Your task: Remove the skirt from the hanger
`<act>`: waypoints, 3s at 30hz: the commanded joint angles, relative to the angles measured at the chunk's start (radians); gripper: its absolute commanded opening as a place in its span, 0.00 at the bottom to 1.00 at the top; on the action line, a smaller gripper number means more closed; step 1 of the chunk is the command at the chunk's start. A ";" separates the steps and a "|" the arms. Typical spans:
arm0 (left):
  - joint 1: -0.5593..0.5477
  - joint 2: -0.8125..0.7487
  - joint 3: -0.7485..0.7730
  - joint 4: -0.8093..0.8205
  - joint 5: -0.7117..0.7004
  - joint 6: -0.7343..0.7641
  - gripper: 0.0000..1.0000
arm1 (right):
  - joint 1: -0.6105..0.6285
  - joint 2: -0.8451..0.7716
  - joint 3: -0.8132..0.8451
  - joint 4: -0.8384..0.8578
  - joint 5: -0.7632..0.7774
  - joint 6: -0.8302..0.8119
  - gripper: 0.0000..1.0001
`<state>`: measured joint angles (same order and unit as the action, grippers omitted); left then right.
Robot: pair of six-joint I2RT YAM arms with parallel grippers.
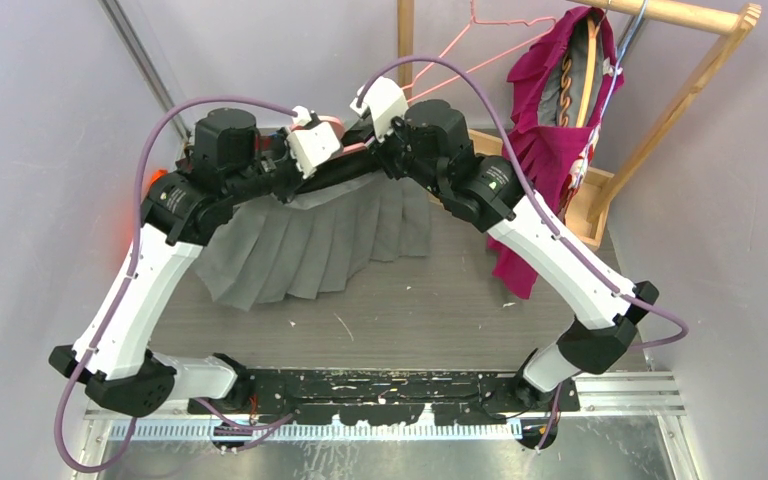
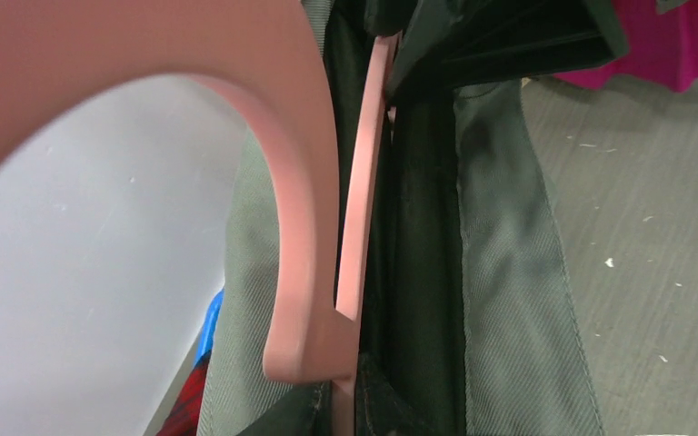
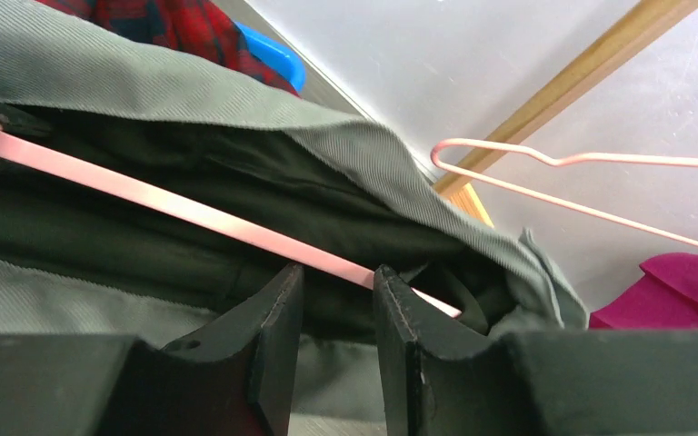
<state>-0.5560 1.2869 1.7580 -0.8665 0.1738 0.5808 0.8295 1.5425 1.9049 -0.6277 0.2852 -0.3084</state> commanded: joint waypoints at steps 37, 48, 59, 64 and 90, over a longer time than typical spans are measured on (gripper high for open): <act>0.002 0.075 0.204 -0.164 0.564 0.012 0.00 | 0.079 -0.150 -0.015 -0.236 -0.316 0.024 0.53; 0.002 0.127 0.200 -0.155 0.530 0.016 0.00 | 0.087 -0.159 0.100 -0.302 -0.239 -0.030 0.52; 0.002 0.123 0.232 -0.161 0.548 0.004 0.00 | 0.087 -0.131 0.039 -0.270 -0.239 -0.076 0.50; 0.002 0.105 0.217 -0.154 0.548 0.000 0.00 | 0.087 -0.110 0.028 -0.254 -0.243 -0.068 0.50; 0.000 0.064 0.146 -0.101 0.557 -0.044 0.00 | 0.085 -0.083 -0.035 -0.116 -0.048 -0.030 0.01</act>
<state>-0.5381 1.3983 1.9030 -1.0630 0.6678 0.6147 0.9287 1.4525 1.8854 -0.8936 0.0013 -0.3641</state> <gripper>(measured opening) 0.087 0.130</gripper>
